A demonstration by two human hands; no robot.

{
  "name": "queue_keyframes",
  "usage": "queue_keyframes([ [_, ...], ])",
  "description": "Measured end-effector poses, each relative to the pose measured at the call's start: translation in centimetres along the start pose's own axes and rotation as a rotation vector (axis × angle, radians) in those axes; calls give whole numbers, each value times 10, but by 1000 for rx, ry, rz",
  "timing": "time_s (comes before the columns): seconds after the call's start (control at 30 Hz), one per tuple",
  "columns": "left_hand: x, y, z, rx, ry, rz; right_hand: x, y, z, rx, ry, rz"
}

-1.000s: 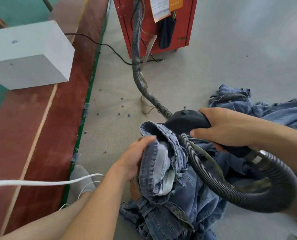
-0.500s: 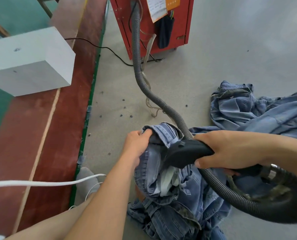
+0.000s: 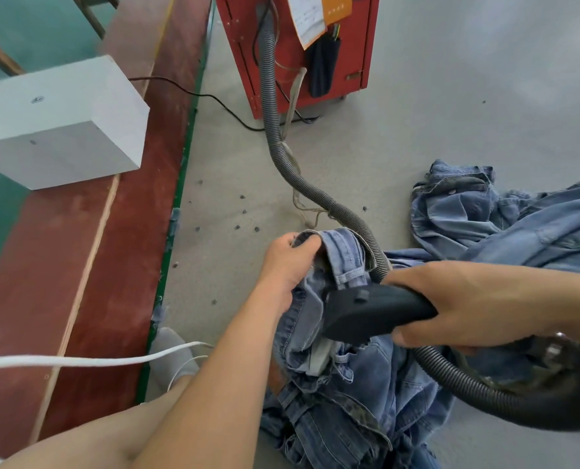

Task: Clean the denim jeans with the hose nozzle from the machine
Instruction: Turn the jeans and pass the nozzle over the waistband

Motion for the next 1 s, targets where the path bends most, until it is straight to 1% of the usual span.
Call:
queue_keyframes([
  [0.07, 20, -2, 2, -25, -222, -169, 1, -1, -2, -1, 18, 126],
  [0.1, 29, -4, 3, -48, -331, -313, 3, 1, -2, 4, 14, 166],
  [0.13, 35, -7, 7, -75, -403, -477, 4, 4, 0, 4, 2, 186],
  [0.17, 40, -8, 10, -63, -449, -631, 6, 6, 3, -5, -10, 186],
  [0.23, 48, -4, 9, 73, -485, -863, 10, 7, 8, -30, -26, 161],
  [0.3, 55, 0, 9, 199, -500, -869, 12, 5, 11, -44, -19, 165],
  [0.33, 53, -1, 6, 210, -480, -816, 14, 3, 11, -47, -12, 176],
  [0.37, 51, 0, 2, 203, -442, -707, 15, 2, 11, -47, -7, 185],
  [0.47, 27, 4, -13, 94, -135, -286, 18, 3, 12, -40, -3, 173],
  [0.5, 20, 1, -15, 39, -47, -187, 18, 4, 14, -38, -1, 161],
  [0.57, 8, -8, -15, -91, 80, -111, 17, 8, 18, -26, 10, 142],
  [0.63, 0, -15, -11, -174, 175, -64, 16, 12, 21, 6, 20, 123],
  [0.7, -2, -24, -4, -267, 223, 41, 19, 15, 21, 71, 31, 94],
  [0.8, 1, -43, 7, -476, 256, 322, 24, 18, 18, 180, 50, 70],
  [0.9, 7, -58, 20, -668, 243, 571, 27, 20, 15, 231, 69, 86],
  [0.97, 11, -68, 29, -776, 211, 640, 26, 21, 14, 259, 82, 117],
  [1.0, 10, -71, 31, -795, 213, 646, 25, 20, 13, 274, 93, 125],
])
Point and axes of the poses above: each hand's wrist, its own z-axis away from the middle knuckle, its own y-axis out of the back of the hand, x = y × z, the point moved 9 cm from there along -z, towards the middle knuckle, and after that the axes turned 14 degrees about -z, right-handed, at the moved point
